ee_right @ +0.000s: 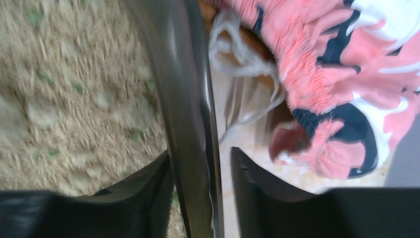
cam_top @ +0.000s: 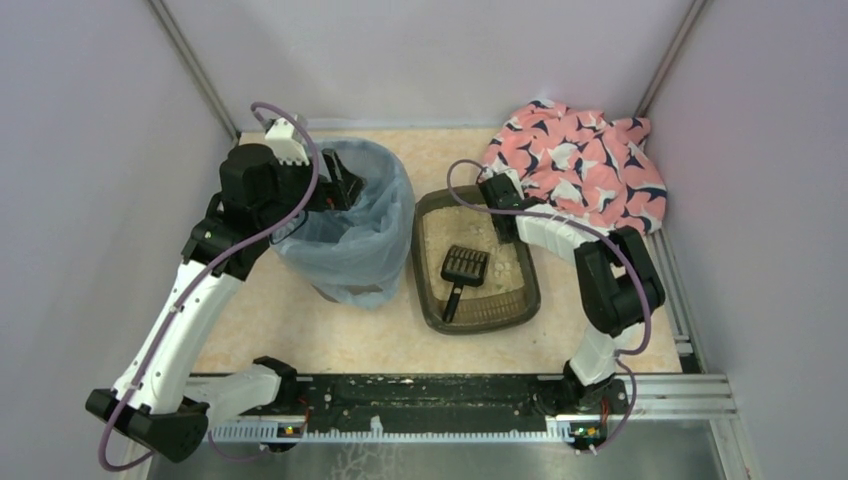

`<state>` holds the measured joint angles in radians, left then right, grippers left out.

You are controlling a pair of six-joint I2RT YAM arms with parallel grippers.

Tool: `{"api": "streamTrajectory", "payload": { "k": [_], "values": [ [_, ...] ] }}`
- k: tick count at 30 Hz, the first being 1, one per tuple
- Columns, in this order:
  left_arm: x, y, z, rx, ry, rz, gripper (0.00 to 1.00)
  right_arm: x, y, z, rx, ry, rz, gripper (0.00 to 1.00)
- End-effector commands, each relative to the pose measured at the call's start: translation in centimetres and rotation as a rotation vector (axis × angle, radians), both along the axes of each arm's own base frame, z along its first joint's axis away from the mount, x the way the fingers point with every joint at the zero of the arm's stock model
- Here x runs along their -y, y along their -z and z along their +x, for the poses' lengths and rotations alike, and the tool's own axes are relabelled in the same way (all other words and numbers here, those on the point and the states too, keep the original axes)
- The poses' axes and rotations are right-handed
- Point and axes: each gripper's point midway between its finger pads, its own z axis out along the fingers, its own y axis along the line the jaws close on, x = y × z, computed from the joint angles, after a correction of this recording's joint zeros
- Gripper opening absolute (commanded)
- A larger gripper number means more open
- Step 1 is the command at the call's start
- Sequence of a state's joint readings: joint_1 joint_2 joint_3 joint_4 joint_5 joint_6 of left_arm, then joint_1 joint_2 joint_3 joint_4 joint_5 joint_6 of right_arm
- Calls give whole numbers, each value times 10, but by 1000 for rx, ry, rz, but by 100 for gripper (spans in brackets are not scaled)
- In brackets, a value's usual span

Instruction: Clean the litter box

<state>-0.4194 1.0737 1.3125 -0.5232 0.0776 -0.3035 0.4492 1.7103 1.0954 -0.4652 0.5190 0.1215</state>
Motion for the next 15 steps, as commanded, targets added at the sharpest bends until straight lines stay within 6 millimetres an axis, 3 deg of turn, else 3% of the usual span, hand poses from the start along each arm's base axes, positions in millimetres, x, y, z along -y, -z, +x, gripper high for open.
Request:
{"api": "streamTrajectory", "payload": {
  "k": [1, 2, 4, 10, 11, 15],
  "values": [
    [-6, -12, -5, 51, -13, 9, 99, -23, -24, 49, 194, 33, 111, 72],
    [-7, -11, -6, 49, -16, 9, 99, -21, -27, 46, 204, 35, 118, 85],
    [-7, -9, -7, 46, -16, 9, 99, -18, -40, 39, 238, 43, 135, 94],
    [-1, -9, -6, 40, 3, -11, 99, -9, -88, 10, 344, 55, 225, 98],
    [-1, -9, -5, 40, 3, -16, 99, -11, -104, 3, 384, 45, 262, 98],
    [-3, -7, 1, 38, -47, -61, 99, -38, -133, -26, 431, -8, 373, 99]
  ]
}}
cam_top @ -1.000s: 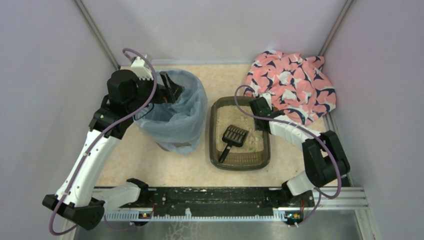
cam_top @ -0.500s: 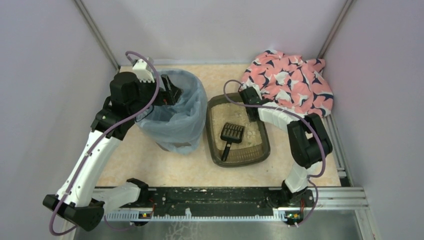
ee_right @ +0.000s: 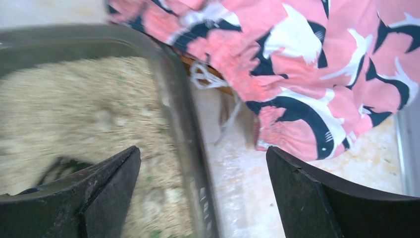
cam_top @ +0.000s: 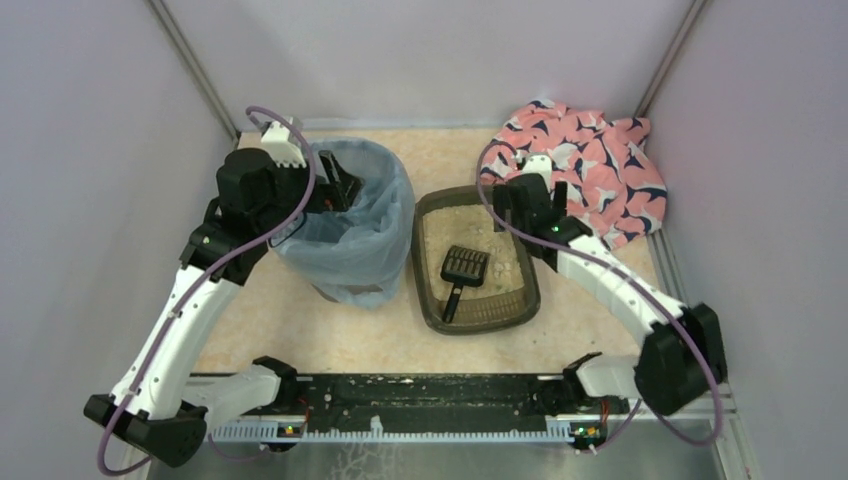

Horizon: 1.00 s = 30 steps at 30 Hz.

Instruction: Clean the litter box

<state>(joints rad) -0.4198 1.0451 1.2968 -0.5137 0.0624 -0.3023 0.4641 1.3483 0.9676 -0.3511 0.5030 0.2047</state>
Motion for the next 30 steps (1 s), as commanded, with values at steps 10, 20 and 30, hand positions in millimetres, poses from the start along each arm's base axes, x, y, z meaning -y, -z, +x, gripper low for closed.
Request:
{"api": "streamTrajectory", "payload": {
  "k": [10, 20, 30],
  "values": [
    [21, -3, 5, 10, 15, -207, 99, -122, -20, -89, -2, -164, 626, 94],
    [13, 17, 1, -8, -13, -179, 99, -147, 26, -110, -96, -211, 615, 83],
    [1, 16, -8, -2, -51, -162, 99, -183, 48, -117, -171, -273, 611, 79]
  ]
}}
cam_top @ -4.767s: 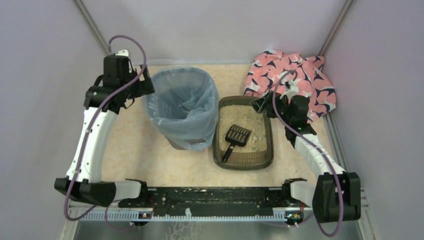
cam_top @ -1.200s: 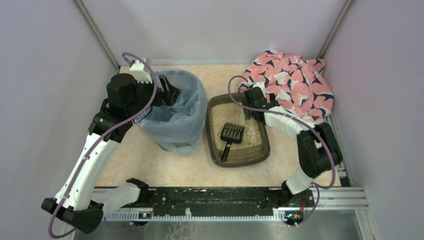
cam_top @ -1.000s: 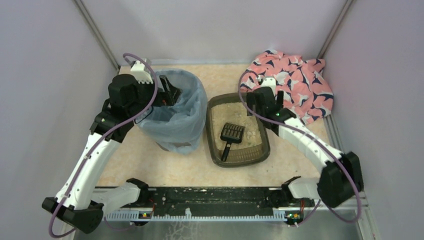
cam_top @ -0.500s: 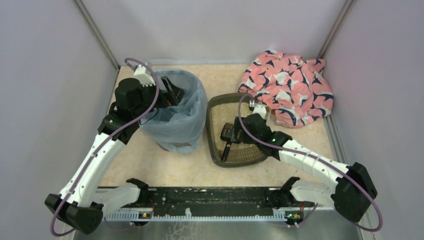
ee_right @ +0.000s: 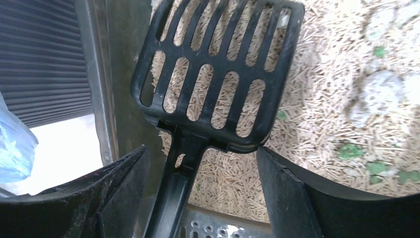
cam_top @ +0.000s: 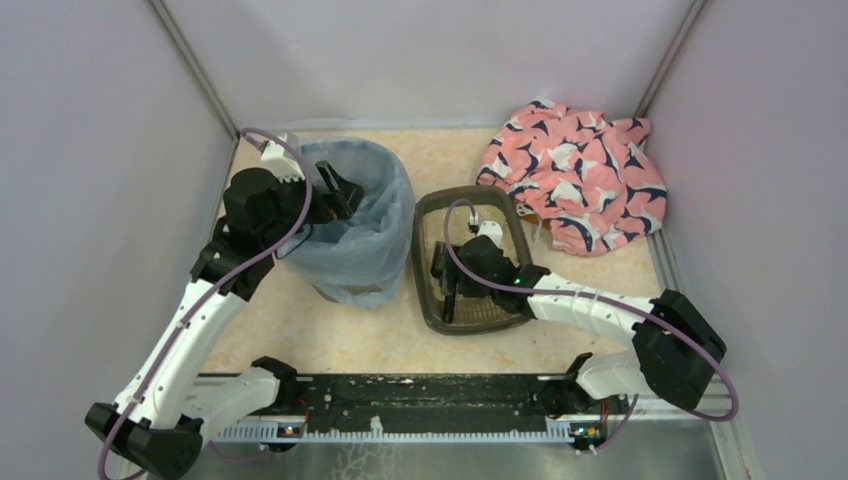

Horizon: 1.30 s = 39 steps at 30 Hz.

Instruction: Clean the litter box

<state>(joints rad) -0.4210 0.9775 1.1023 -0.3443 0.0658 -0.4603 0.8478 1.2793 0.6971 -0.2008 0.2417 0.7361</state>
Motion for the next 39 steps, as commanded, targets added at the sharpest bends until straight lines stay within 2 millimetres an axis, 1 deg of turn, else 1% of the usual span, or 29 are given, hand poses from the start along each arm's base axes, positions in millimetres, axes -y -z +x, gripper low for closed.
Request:
{"api": "streamTrajectory", "payload": {
  "k": [1, 3, 4, 6, 8, 9, 11, 13, 16, 19, 21, 22, 23, 24, 25, 26, 28, 29, 32, 35, 39],
  "values": [
    [-8, -9, -9, 29, -25, -6, 99, -32, -17, 0, 36, -38, 113, 78],
    [-9, -6, -9, 23, -28, -4, 99, -34, -15, -4, 29, -44, 121, 75],
    [-8, -3, -10, 16, -26, -4, 99, -34, -15, -5, 28, -44, 123, 71],
    [-7, 1, -10, 4, -20, -6, 99, -32, -15, -5, 34, -44, 121, 57],
    [-5, 3, -9, -5, -15, -8, 99, -30, -17, -4, 42, -36, 119, 45],
    [-4, 4, -8, -8, -12, -7, 99, -30, -19, -4, 48, -38, 120, 40],
    [-3, 4, -7, -9, -8, -7, 99, -30, -24, -3, 61, -40, 121, 33],
    [-2, 2, -7, -6, -5, -8, 99, -30, -24, -2, 65, -47, 108, 33],
    [-2, 0, -8, -3, -1, -12, 99, -31, -16, -2, 48, -54, 93, 35],
    [-2, 1, -9, -5, -1, -13, 99, -40, -8, -8, 22, -97, 114, 47],
    [-3, 2, -10, -7, -4, -11, 99, -44, -4, -12, 2, -123, 127, 48],
    [-3, 2, -10, -8, -3, -12, 99, -46, -3, -14, -4, -132, 134, 46],
    [-3, 3, -10, -9, -4, -12, 99, -47, -2, -14, -6, -135, 138, 41],
    [-3, 3, -11, -9, -3, -12, 99, -45, -2, -15, -7, -134, 138, 28],
    [-3, 2, -11, -9, -2, -12, 99, -44, -5, -15, 2, -127, 141, 18],
    [-2, 3, -10, -10, -1, -12, 99, -42, -8, -14, 10, -120, 141, 12],
    [-2, 2, -10, -11, 1, -14, 99, -36, -15, -13, 29, -104, 131, 3],
    [-2, 2, -9, -11, 1, -14, 99, -34, -20, -12, 41, -99, 126, 1],
    [1, 2, -8, -13, 10, -16, 99, -26, -39, -10, 78, -84, 126, 0],
    [4, 2, -6, -14, 20, -13, 99, -17, -63, -8, 127, -57, 134, 0],
    [2, -1, 1, -6, -6, -13, 99, -4, -96, -9, 194, -41, 149, 0]
  ]
}}
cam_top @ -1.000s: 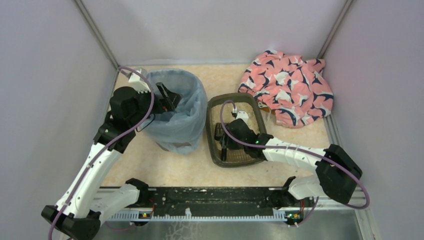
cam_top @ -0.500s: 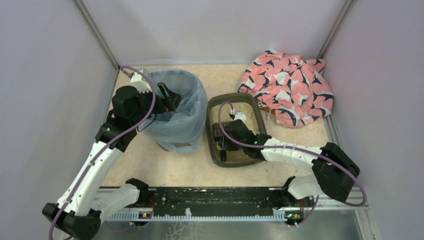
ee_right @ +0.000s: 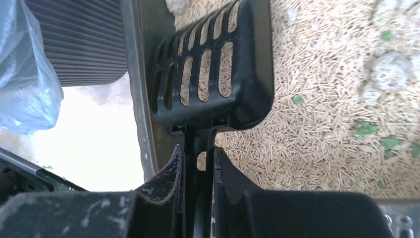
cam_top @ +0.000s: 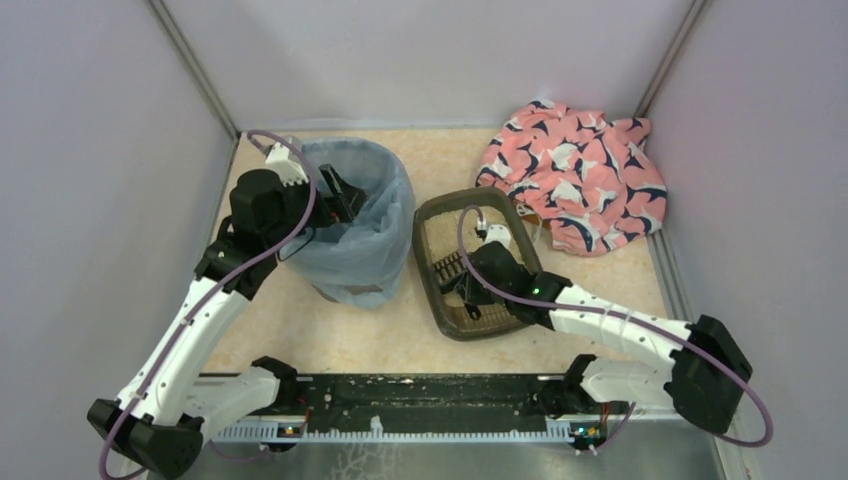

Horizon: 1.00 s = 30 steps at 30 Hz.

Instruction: Clean the litter box

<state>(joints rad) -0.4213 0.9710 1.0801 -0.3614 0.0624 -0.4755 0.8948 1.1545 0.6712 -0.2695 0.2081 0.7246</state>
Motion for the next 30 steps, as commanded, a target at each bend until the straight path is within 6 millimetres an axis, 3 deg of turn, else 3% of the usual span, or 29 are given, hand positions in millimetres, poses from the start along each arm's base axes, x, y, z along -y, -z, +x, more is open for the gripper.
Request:
{"api": "streamTrajectory", "payload": {
  "k": [1, 6, 9, 12, 16, 18, 21, 25, 27, 30],
  "values": [
    [4, -14, 4, 33, 3, -16, 99, 0, -85, 19, 195, 48, 123, 0],
    [15, -22, 9, 40, 48, -35, 99, 23, -101, 25, 261, 104, 74, 0],
    [20, -24, 12, 41, 70, -43, 99, 27, -100, 30, 262, 115, 72, 0],
    [27, -28, 11, 46, 106, -53, 99, 32, -111, 36, 289, 129, 84, 0],
    [50, -46, 2, 66, 240, -124, 99, 31, -162, 36, 428, 36, 140, 0],
    [69, -63, -10, 71, 366, -196, 99, 28, -192, 29, 523, -58, 157, 0],
    [94, -83, -29, 38, 565, -265, 99, 39, -228, 20, 623, -95, 154, 0],
    [101, -111, -38, 74, 650, -296, 99, 56, -259, 5, 713, -102, 181, 0],
    [102, -124, -44, 103, 686, -294, 99, 56, -272, -7, 765, -159, 216, 0],
    [111, -126, -56, 67, 818, -299, 99, 48, -291, -28, 837, -270, 292, 0]
  ]
}}
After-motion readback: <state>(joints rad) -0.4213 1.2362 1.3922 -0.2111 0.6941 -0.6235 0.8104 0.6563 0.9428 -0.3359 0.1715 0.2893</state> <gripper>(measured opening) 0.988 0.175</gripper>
